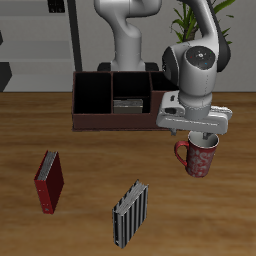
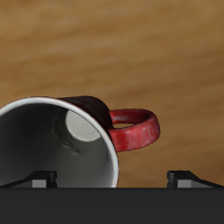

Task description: Place the yellow book into the back desk caddy's front compartment and place the red mug into the back desk caddy's right compartment

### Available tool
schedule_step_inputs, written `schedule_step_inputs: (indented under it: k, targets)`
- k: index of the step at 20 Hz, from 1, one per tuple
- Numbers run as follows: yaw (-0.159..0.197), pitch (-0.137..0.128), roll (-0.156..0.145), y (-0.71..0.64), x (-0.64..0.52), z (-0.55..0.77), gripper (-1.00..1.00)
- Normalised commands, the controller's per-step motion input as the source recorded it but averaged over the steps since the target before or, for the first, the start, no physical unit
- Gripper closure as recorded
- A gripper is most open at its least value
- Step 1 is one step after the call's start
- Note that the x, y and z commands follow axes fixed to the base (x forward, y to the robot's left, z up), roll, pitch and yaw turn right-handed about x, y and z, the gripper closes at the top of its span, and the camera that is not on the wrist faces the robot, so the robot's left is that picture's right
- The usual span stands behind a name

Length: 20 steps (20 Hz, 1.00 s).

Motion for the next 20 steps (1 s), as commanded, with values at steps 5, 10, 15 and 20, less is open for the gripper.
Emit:
schedule_step_inputs:
  k: [5, 10, 15, 20]
  targets:
    - [0.028, 0.007, 0.045, 0.0, 0.0, -0.11, -1.0]
    - [-0.012, 0.014, 0.016, -0.06, 0.0, -0.04, 1.0]
    - [-0.009, 0.013, 0.041, -0.01, 0.0, 0.01, 1.0]
    - [-0.009, -0.005, 0.071, 0.03, 0.01, 0.14, 1.0]
